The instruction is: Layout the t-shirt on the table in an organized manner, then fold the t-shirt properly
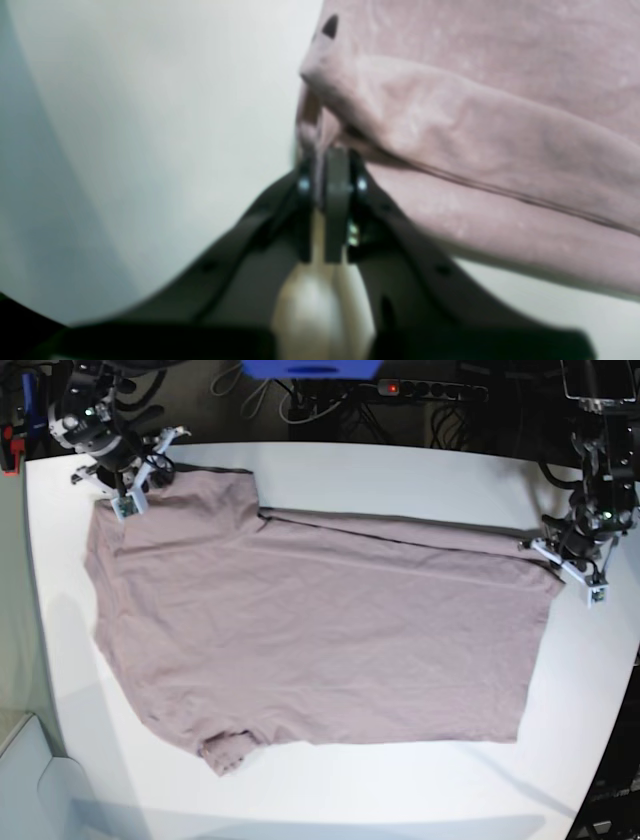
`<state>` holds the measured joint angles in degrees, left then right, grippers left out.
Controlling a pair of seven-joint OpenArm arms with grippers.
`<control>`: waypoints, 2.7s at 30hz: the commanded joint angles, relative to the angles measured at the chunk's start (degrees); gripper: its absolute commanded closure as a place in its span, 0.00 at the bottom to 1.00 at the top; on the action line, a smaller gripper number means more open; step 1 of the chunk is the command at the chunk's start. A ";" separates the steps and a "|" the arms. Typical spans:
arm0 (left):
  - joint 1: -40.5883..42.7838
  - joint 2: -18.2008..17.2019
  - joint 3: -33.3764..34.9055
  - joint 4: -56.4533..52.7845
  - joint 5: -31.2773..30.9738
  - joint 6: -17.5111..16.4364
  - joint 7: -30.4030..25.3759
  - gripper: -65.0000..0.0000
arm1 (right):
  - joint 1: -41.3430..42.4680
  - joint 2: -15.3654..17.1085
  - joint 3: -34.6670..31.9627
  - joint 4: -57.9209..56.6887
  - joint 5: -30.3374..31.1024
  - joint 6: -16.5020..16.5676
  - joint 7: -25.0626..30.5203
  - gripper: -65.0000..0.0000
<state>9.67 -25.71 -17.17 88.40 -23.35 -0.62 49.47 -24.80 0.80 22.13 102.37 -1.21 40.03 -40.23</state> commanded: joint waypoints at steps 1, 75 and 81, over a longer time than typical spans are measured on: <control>-0.57 -1.05 -0.37 0.79 0.28 0.32 -0.73 1.00 | -0.65 0.56 -0.64 -0.17 -1.64 -0.03 -2.37 0.86; 1.54 0.62 -0.55 0.79 0.28 0.32 -0.90 1.00 | 9.46 5.14 2.35 1.15 -10.87 -0.03 -2.63 0.56; 1.54 0.62 -0.55 0.79 0.28 0.32 -0.90 1.00 | 9.10 5.22 2.35 0.80 -10.79 -0.03 -2.63 0.56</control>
<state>11.73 -24.10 -17.19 88.36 -23.16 -0.62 49.41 -15.92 5.48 24.27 102.41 -12.19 40.25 -43.66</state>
